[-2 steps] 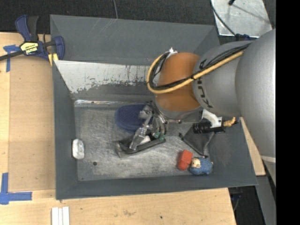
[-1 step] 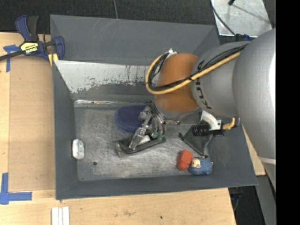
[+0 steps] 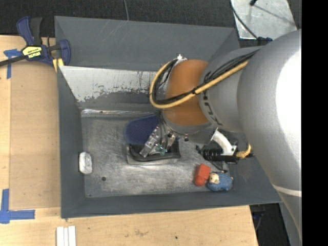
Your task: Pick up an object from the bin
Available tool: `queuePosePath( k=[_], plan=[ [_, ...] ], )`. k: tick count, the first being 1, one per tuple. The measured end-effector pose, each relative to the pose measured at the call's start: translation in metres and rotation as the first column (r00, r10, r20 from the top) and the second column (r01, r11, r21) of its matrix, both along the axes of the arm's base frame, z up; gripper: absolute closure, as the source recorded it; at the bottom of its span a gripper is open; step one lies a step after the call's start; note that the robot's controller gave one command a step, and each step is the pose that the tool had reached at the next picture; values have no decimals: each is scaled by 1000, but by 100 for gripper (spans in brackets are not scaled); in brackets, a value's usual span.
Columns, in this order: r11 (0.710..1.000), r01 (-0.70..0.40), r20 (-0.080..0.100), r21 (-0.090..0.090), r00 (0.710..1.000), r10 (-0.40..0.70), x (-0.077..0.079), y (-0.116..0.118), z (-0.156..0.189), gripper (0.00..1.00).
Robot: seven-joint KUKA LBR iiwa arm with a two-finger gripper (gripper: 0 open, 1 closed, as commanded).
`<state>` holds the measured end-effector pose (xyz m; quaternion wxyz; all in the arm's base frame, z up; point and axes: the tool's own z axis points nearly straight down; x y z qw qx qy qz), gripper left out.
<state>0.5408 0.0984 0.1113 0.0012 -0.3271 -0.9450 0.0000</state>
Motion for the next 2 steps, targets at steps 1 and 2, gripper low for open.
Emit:
queuePosePath(
  k=[1, 2],
  plan=[
    [1000, 20, 2, -1, 1000, -20, 0, 4, 62, 100],
    [1000, 19, 3, -2, 1000, -19, 0, 4, 61, 0]
  ],
)
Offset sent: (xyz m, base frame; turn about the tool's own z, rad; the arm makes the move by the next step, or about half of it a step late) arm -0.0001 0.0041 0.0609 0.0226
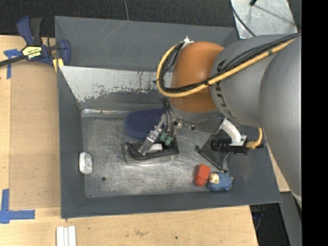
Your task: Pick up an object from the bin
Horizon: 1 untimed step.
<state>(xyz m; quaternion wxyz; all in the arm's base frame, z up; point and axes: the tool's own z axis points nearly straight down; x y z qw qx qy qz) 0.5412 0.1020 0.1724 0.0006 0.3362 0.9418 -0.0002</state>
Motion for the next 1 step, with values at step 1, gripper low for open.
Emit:
queuePosePath(
  k=[1],
  plan=[
    [998, 65, 9, 4, 998, -66, 28, -10, -66, 0]
  ],
)
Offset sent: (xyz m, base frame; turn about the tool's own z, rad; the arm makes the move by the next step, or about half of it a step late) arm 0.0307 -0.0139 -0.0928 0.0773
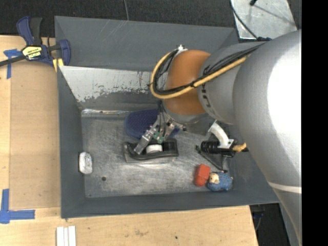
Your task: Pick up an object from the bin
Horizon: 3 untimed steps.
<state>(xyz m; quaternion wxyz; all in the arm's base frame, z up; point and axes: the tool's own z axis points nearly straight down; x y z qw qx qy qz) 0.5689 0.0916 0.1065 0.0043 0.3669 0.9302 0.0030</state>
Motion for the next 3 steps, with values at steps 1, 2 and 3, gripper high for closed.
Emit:
queuePosePath(
  k=[1, 2, 3],
  plan=[
    [1000, -29, 1, 3, 1000, 29, 2, -1, -3, 0],
    [1000, -14, 1, 5, 1000, 14, 4, -1, -5, 0],
    [1000, -8, 2, 4, 1000, 8, 4, -2, -5, 0]
  ],
)
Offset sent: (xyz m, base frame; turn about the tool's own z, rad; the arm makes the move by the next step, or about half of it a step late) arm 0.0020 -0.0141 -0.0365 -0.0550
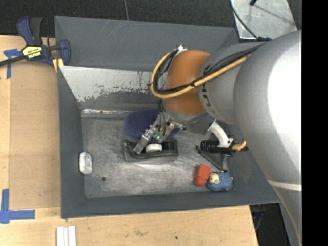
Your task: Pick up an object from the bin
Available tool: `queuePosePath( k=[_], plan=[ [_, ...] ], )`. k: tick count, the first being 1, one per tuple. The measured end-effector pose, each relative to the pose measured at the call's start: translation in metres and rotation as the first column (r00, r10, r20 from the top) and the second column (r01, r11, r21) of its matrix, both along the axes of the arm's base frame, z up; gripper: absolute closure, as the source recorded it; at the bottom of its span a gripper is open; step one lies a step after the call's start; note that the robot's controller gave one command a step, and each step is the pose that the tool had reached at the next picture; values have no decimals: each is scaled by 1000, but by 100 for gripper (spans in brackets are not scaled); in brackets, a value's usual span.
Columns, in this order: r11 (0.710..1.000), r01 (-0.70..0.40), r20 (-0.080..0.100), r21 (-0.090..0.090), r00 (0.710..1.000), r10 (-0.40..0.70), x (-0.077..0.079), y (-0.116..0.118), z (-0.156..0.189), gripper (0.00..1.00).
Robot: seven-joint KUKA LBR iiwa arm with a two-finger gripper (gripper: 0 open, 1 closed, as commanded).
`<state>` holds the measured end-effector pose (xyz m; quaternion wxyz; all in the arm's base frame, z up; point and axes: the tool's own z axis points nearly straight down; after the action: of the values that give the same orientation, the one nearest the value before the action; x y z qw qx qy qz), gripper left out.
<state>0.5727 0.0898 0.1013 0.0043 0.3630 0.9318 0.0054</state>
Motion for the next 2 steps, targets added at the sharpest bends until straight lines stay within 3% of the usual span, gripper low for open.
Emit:
queuePosePath(
  k=[2],
  plan=[
    [999, -43, 4, 2, 999, 43, 5, -3, -1, 0]
  ],
)
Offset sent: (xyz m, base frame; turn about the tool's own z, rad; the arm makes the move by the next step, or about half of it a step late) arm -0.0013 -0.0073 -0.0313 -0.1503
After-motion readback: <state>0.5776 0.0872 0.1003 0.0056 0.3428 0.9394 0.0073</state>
